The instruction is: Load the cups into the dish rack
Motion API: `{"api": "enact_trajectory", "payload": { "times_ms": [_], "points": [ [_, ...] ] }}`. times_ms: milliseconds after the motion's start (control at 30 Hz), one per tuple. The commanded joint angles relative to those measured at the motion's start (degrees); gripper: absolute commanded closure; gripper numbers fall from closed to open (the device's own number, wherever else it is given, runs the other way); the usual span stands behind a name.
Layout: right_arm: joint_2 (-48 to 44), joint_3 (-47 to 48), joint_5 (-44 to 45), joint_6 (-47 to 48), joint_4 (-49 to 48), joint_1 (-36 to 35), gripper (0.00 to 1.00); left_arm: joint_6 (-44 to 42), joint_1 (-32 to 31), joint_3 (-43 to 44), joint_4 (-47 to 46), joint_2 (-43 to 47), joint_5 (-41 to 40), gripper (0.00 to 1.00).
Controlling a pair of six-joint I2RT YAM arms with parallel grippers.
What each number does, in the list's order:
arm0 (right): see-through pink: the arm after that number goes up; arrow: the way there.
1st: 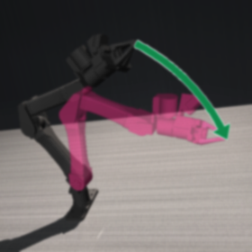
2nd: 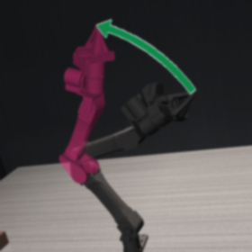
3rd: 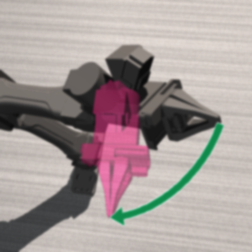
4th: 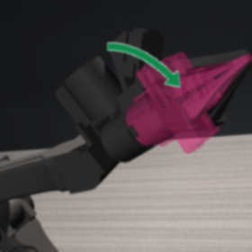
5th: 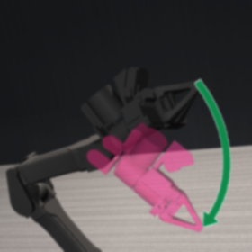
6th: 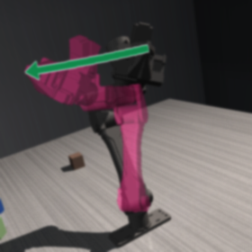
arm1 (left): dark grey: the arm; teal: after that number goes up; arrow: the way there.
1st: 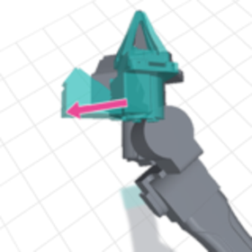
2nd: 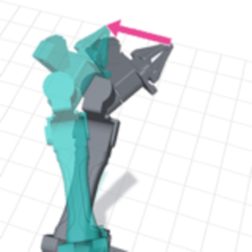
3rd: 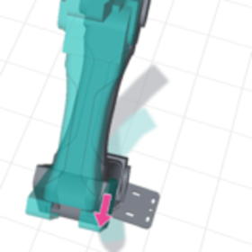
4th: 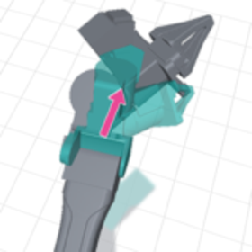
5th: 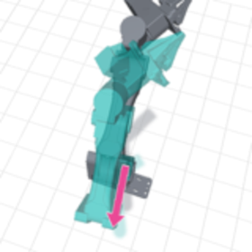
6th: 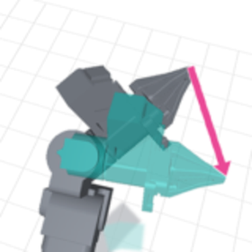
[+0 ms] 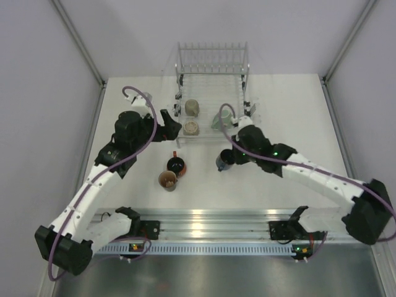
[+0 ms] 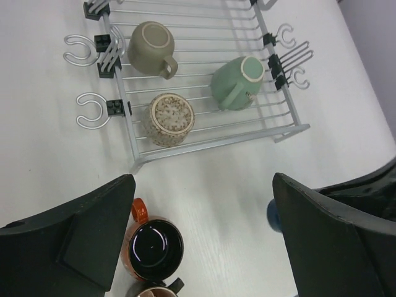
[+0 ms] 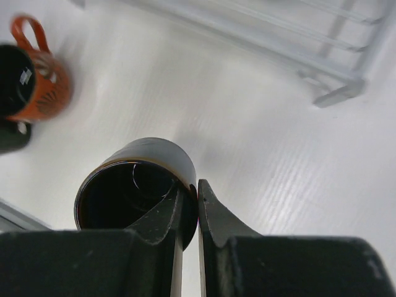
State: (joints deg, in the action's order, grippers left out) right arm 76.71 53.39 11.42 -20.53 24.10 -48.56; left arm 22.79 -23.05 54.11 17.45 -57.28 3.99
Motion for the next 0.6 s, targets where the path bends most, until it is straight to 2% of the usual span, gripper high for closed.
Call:
{"api": "enact_trajectory", "payload": {
  "times_ms": [0,67,100,133,167,200,233,333,367,400,433,467,500,567],
  "points": [
    [-14.6,-2.6,-3.2,-0.4,-4.1,6.4,1.0,5.4,2.3,-0.6,-2.7,4.0,1.2,0.02],
    [-22.2,-5.2,-7.7,-0.9,-7.7,11.5,1.0,8.4,3.6,-4.0,-10.0,4.6,10.8,0.02],
    [-24.2,-7.7,-8.9,-1.3,-11.7,13.1,1.0,12.5,4.1,-5.2,-13.0,4.3,14.0,0.02],
    [-25.9,-8.7,-10.3,-2.3,-13.4,15.7,1.0,15.0,4.4,-6.4,-20.9,3.3,20.6,0.02],
    [-28.7,-11.0,-12.6,-2.6,-17.6,16.6,1.0,17.7,4.9,-9.3,-25.2,2.5,23.6,0.02],
    [-30.0,-12.2,-13.7,-3.2,-19.7,17.5,1.0,24.1,5.0,-10.8,-29.6,1.7,26.1,0.02],
    [-31.1,-13.1,-14.6,-4.4,-22.0,18.7,1.0,27.9,5.0,-12.5,-41.8,-0.8,31.6,0.02],
    [-34.3,-17.1,-17.7,-7.1,-31.0,19.8,1.0,43.6,5.0,-17.7,-60.2,-6.8,36.7,0.02],
    [-35.9,-19.3,-19.7,-8.0,-33.3,20.1,1.0,47.2,5.0,-18.5,-71.0,-8.2,38.1,0.02],
    [-36.4,-20.2,-20.7,-8.9,-36.1,20.4,1.0,53.2,5.0,-20.1,-75.7,-9.8,38.4,0.02],
    [-36.9,-21.2,-21.7,-10.4,-40.8,20.9,1.0,56.1,5.0,-20.6,-79.9,-12.2,38.3,0.02],
    [-37.4,-22.9,-23.0,-11.0,-43.3,21.0,1.0,58.8,5.0,-21.1,-88.8,-13.6,38.1,0.02],
    [-37.4,-23.6,-23.7,-11.5,-45.5,21.1,1.0,63.9,4.9,-21.3,-91.8,-14.9,37.8,0.02],
    [-37.4,-25.1,-24.8,-12.8,-50.6,21.1,1.0,67.3,4.3,-20.5,-94.4,-18.6,38.1,0.01]
  ]
}}
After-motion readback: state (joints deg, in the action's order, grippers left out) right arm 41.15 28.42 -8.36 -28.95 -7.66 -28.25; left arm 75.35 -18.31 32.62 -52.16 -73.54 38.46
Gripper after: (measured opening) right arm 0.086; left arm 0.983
